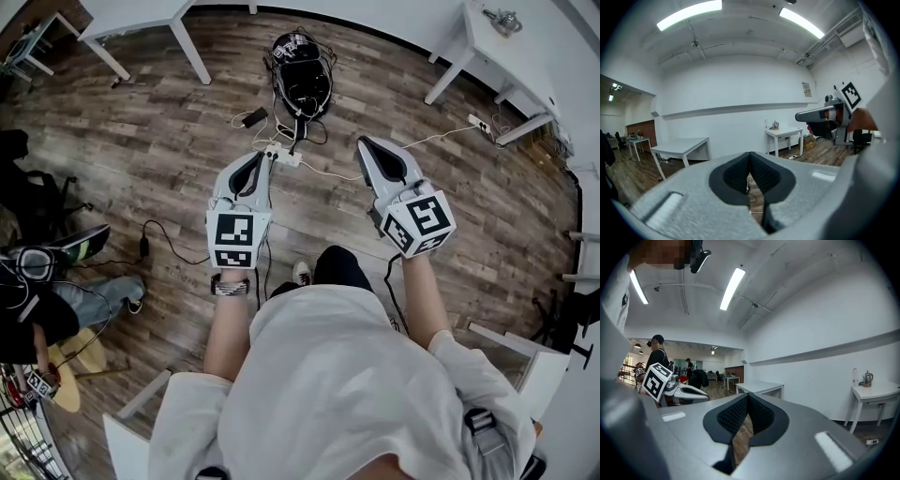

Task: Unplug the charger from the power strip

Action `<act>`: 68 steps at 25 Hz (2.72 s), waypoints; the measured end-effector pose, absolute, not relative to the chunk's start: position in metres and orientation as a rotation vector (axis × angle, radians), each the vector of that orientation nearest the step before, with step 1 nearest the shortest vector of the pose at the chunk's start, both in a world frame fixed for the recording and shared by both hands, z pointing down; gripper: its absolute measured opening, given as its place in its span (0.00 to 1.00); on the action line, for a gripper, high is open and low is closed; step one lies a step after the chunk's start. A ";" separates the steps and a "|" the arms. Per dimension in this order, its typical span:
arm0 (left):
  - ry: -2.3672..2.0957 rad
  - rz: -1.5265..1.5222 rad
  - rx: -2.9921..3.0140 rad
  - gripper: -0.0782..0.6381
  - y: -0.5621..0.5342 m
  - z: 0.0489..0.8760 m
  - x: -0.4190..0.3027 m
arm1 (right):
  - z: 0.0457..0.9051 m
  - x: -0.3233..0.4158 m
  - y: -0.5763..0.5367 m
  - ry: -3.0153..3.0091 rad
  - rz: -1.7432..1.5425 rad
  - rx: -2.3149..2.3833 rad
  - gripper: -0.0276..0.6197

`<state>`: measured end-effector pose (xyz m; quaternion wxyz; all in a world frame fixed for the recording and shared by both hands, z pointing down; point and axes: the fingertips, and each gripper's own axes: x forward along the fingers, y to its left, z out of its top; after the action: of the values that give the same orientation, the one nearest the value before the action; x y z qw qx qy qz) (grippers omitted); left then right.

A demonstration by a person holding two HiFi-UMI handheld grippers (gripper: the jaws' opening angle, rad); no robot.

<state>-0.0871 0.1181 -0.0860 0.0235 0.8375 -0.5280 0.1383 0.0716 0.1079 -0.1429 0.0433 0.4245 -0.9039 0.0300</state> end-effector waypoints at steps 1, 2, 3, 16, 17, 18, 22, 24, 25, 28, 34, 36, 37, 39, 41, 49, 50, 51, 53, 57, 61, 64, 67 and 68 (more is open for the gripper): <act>-1.632 0.432 2.588 0.11 0.113 -0.083 -0.088 | -0.140 0.072 0.102 -2.761 0.096 1.296 0.05; -1.631 0.436 2.582 0.11 0.107 -0.080 -0.089 | -0.138 0.072 0.096 -2.758 0.100 1.293 0.05; -1.631 0.441 2.574 0.11 0.101 -0.077 -0.090 | -0.135 0.071 0.090 -2.755 0.104 1.289 0.05; -1.639 0.484 2.479 0.11 0.000 -0.037 -0.099 | -0.099 0.065 -0.029 -2.757 0.168 1.206 0.05; -1.639 0.488 2.473 0.11 -0.010 -0.033 -0.101 | -0.095 0.064 -0.039 -2.753 0.173 1.200 0.05; -1.641 0.495 2.466 0.11 -0.019 -0.028 -0.102 | -0.090 0.063 -0.048 -2.748 0.180 1.193 0.05; -1.644 0.534 2.426 0.11 -0.047 -0.005 -0.107 | -0.067 0.058 -0.077 -2.724 0.199 1.160 0.05; -1.645 0.545 2.407 0.11 -0.059 0.005 -0.108 | -0.057 0.057 -0.092 -2.713 0.195 1.150 0.05; -1.643 0.542 2.396 0.11 -0.064 0.011 -0.108 | -0.053 0.057 -0.098 -2.708 0.193 1.149 0.05; -1.627 0.525 2.371 0.11 -0.074 0.030 -0.106 | -0.038 0.056 -0.112 -2.696 0.194 1.144 0.05; -1.617 0.540 2.337 0.11 -0.093 0.079 -0.109 | 0.007 0.058 -0.134 -2.666 0.225 1.148 0.05; -1.612 0.536 2.310 0.11 -0.099 0.097 -0.110 | 0.023 0.055 -0.139 -2.663 0.240 1.130 0.05; -1.609 0.536 2.303 0.11 -0.102 0.105 -0.111 | 0.031 0.053 -0.142 -2.666 0.243 1.117 0.05; -1.607 0.538 2.298 0.11 -0.109 0.119 -0.112 | 0.045 0.050 -0.148 -2.672 0.244 1.093 0.05; -1.613 0.539 2.295 0.12 -0.117 0.131 -0.113 | 0.063 0.048 -0.157 -2.665 0.249 1.078 0.05; -1.598 0.550 2.251 0.12 -0.144 0.202 -0.121 | 0.134 0.039 -0.191 -2.678 0.282 1.053 0.05; -1.594 0.552 2.246 0.11 -0.148 0.213 -0.121 | 0.145 0.038 -0.194 -2.680 0.293 1.053 0.05; -1.589 0.555 2.244 0.12 -0.151 0.224 -0.121 | 0.156 0.037 -0.198 -2.680 0.300 1.053 0.05; -1.579 0.562 2.242 0.11 -0.158 0.246 -0.122 | 0.179 0.036 -0.205 -2.675 0.302 1.055 0.05; -1.564 0.567 2.228 0.11 -0.169 0.286 -0.125 | 0.220 0.035 -0.214 -2.658 0.319 1.056 0.05; -1.549 0.568 2.224 0.12 -0.178 0.322 -0.125 | 0.258 0.039 -0.221 -2.638 0.329 1.063 0.05; -1.543 0.569 2.230 0.12 -0.185 0.353 -0.124 | 0.290 0.043 -0.230 -2.623 0.313 1.078 0.05; -1.533 0.581 2.224 0.12 -0.191 0.391 -0.125 | 0.327 0.042 -0.239 -2.614 0.309 1.091 0.05; -1.527 0.582 2.221 0.12 -0.192 0.405 -0.126 | 0.340 0.041 -0.241 -2.611 0.310 1.092 0.05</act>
<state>-0.1259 -0.1919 0.4049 0.1909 0.7907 -0.5436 0.2071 0.0410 -0.2408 0.3402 0.1465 0.3795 -0.9071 0.1077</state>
